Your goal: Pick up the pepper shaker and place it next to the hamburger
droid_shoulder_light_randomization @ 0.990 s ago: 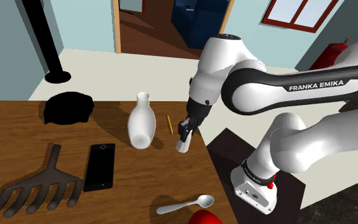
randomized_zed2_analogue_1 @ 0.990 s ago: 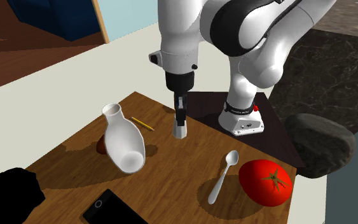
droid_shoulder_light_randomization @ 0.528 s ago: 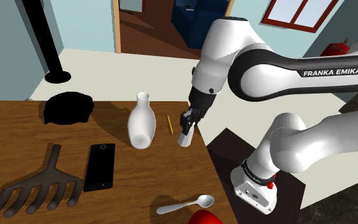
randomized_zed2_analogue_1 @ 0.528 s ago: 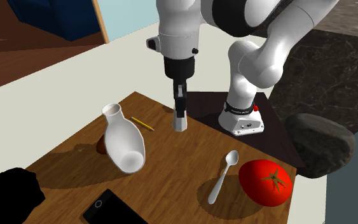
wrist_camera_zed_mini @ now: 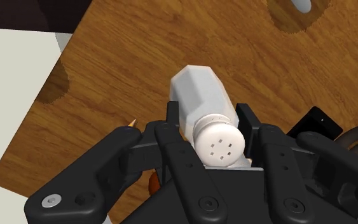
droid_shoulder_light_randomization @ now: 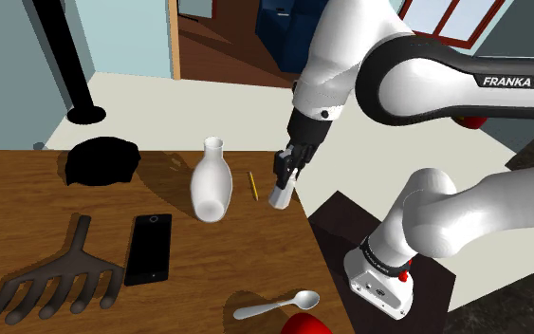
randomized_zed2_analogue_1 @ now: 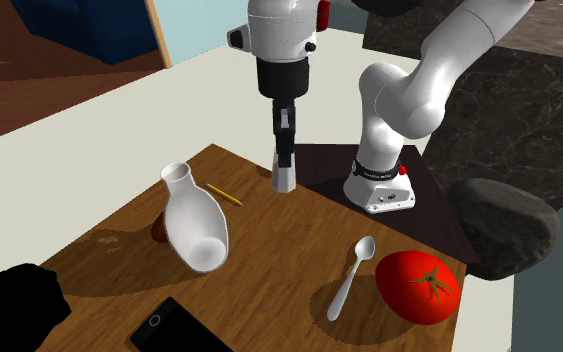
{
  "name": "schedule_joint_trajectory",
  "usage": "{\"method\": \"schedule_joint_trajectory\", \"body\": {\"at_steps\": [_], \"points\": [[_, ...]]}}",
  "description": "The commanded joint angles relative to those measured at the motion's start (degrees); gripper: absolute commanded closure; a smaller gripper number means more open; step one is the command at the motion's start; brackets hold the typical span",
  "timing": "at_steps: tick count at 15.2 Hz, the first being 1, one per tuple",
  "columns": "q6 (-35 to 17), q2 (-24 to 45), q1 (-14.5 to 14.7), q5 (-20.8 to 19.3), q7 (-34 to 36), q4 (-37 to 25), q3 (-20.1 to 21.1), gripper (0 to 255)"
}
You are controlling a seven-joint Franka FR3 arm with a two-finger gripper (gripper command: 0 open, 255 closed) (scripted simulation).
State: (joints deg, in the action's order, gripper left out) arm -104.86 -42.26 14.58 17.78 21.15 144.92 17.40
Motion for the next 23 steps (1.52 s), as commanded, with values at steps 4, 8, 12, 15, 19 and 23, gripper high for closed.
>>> {"method": "schedule_joint_trajectory", "body": {"at_steps": [4, 8, 12, 15, 19, 23], "points": [[3.7, 0.0, -0.3, -0.8, 0.4, -3.7, -0.7, 255], [1.5, 7.0, -2.2, -2.3, -0.7, -8.3, -0.9, 255], [-0.6, 16.1, -4.4, -4.5, -1.6, -15.2, -0.9, 255], [-1.4, 22.9, -5.7, -6.3, -1.9, -21.0, -0.9, 255], [-1.5, 32.0, -7.0, -8.9, -1.8, -29.6, -0.8, 255], [-0.4, 41.2, -7.6, -11.6, -1.4, -39.6, -0.8, 255]]}}
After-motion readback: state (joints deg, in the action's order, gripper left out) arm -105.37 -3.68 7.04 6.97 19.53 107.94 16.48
